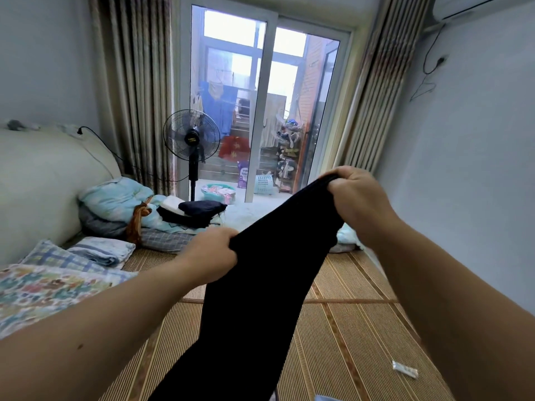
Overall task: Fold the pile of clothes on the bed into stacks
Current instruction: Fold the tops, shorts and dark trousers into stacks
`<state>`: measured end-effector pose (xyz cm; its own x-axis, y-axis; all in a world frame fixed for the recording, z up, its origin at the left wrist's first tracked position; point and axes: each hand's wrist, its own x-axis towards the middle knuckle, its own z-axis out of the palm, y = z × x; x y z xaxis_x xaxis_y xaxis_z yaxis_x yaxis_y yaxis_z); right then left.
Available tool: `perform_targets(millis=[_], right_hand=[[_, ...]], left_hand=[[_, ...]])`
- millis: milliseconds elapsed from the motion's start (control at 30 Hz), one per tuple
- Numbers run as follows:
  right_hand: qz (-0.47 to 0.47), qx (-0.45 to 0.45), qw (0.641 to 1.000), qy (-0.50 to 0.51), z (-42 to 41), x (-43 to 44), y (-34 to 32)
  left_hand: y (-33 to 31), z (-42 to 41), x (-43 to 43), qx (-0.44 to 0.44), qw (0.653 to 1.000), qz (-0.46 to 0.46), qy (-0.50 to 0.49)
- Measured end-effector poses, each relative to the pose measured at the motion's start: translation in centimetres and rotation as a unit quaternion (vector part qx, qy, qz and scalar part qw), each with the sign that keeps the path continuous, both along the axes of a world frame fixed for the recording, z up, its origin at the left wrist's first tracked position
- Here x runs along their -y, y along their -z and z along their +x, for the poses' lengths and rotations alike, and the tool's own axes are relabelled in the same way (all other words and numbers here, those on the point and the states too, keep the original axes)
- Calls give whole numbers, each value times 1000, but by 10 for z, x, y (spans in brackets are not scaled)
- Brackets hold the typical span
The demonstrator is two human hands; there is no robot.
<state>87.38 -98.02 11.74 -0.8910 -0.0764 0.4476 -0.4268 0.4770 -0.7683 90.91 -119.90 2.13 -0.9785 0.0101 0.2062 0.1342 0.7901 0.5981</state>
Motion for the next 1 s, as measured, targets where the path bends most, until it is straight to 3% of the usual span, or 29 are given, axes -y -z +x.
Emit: perform_targets(millis=[300, 500, 567, 667, 833, 900, 1000], right_hand=[[100, -29, 992, 71, -19, -54, 0], [207, -48, 971, 110, -19, -85, -1], [247, -67, 959, 119, -16, -92, -5], [266, -85, 955, 99, -15, -105, -10], [309, -40, 950, -19, -1, -125, -17], [358, -33, 933, -27, 3, -131, -18], [364, -14, 931, -31, 4, -142, -13]], left_hand=[[-3, -20, 53, -9, 993, 92, -72], [-18, -30, 62, -80, 990, -44, -110], [-23, -32, 58, -84, 992, -26, -92], [-32, -35, 49, -79, 989, 114, -54], [-49, -27, 38, -76, 975, 202, 61], [-56, -21, 40, -63, 972, 183, 136], [-65, -11, 45, -21, 982, 55, 180]])
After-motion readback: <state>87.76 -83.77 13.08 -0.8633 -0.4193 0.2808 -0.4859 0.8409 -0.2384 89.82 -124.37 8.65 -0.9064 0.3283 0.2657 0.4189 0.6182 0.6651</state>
